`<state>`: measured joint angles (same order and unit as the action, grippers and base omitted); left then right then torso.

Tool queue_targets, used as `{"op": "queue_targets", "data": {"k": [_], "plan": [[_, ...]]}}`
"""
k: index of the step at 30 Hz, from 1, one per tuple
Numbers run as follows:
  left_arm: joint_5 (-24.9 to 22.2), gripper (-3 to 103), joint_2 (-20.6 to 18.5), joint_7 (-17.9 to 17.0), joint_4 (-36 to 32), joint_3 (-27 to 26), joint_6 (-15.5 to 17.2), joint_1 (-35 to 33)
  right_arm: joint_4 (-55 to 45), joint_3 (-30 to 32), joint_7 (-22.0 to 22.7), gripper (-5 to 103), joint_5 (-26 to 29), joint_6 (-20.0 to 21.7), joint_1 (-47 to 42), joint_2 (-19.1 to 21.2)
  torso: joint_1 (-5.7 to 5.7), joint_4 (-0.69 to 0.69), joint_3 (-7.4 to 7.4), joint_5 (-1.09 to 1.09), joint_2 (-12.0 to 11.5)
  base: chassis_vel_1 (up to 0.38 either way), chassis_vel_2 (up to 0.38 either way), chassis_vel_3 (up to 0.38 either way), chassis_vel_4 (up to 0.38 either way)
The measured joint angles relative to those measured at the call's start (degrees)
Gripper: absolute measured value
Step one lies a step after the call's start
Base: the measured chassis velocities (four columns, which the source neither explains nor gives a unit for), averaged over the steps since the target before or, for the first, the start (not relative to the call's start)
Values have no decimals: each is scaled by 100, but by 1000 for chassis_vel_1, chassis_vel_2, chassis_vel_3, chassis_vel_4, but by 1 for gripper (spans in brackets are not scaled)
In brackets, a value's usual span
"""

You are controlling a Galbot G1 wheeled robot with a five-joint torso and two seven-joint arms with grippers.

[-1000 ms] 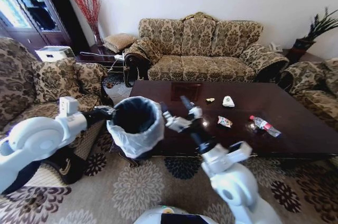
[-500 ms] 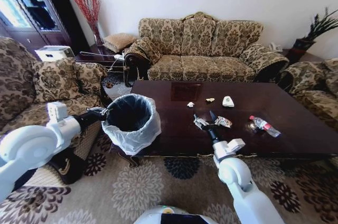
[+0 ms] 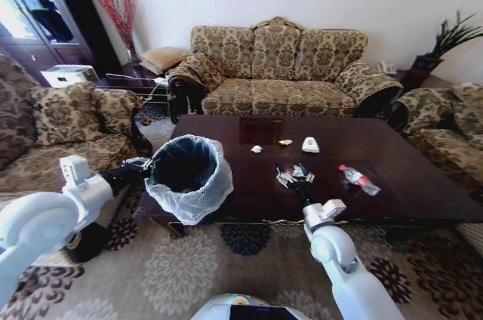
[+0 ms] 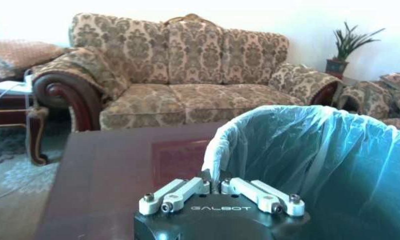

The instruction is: Move to the front of the table and place the trash on the table into the trash bin.

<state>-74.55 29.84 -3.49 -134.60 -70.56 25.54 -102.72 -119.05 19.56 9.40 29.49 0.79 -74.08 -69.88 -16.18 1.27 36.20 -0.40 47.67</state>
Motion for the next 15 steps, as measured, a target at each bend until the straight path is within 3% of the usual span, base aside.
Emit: {"op": "queue_targets", "data": {"k": [3, 6, 10, 15], "plan": [[19, 1, 37, 7, -53, -6, -2, -15, -23, 19, 49, 100, -3, 90, -13, -6, 0, -1, 0, 6, 0, -129, -109, 69, 125], [75, 1, 94, 2, -111, -7, -2, -27, -60, 51, 17, 100, -43, 267, -71, 2, 0, 2, 0, -11, 0, -19, -40, 20, 26], [112, 1, 148, 0, -159, -8, -2, -41, -75, 50, -3, 100, -78, 280, -106, -4, 1, 10, -1, -10, 0, 29, 52, -16, -34], [122, 1, 192, 8, -192, -6, -7, -44, -102, 40, -12, 100, -88, 287, -118, 6, 1, 4, -1, -8, 0, 4, 51, 11, -50]]}}
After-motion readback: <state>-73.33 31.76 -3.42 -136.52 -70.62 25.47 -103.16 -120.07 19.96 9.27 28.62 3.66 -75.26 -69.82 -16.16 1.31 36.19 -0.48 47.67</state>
